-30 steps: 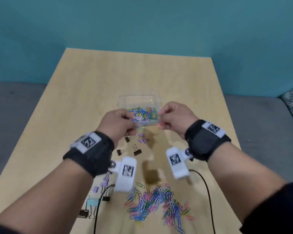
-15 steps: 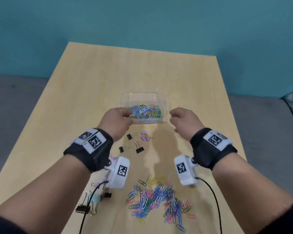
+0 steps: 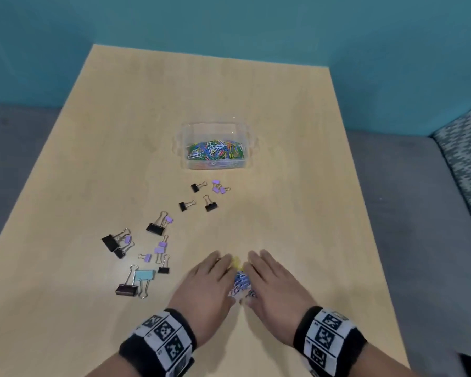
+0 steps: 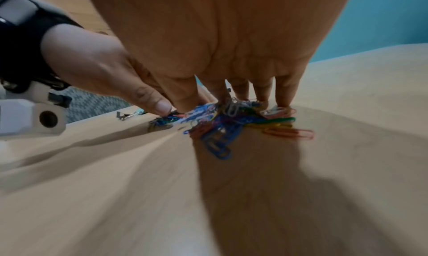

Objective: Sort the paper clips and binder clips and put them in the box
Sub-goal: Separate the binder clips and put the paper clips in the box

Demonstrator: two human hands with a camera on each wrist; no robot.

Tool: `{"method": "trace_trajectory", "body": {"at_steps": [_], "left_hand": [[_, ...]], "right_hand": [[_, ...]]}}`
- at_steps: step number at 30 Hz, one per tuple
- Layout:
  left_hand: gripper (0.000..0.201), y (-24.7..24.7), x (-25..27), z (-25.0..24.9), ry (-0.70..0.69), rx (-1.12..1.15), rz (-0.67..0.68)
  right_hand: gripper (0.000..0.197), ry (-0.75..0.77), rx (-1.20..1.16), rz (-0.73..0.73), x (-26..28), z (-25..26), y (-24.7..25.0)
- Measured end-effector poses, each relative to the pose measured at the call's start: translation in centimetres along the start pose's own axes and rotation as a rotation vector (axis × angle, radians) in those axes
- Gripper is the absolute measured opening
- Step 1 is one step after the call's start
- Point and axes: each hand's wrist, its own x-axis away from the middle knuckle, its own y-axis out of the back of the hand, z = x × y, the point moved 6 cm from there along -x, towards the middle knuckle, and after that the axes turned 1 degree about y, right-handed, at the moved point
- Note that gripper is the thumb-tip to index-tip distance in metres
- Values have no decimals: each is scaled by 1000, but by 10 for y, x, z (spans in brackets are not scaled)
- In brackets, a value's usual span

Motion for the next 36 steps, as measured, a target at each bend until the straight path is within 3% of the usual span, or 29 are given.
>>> {"method": "trace_trajectory", "body": {"at_steps": [2, 5, 8, 11, 17, 23, 29, 36], "left_hand": [[57, 1, 9, 6, 10, 3, -27], [70, 7, 25, 22, 176, 84, -49], [89, 2, 35, 25, 237, 112, -18], [90, -2, 28, 17, 224, 124, -50], [74, 4, 0, 0, 225, 150, -113], [26, 12, -22, 0, 255, 97, -98], [21, 19, -31, 6, 245, 73, -82], [13, 27, -32, 13, 274, 189, -83]], "right_hand": [[60, -6, -79, -56, 15, -6, 3], [66, -185, -156, -147, 44, -23, 7], [81, -355, -151, -35, 63, -27, -4], [89, -369, -167, -36, 57, -15, -7], [70, -325, -183, -127, 17, 10, 4], [38, -280, -138, -124, -10, 16, 19], [56, -257, -91, 26, -18, 11, 29], [31, -240, -81, 18, -23, 10, 48]]}}
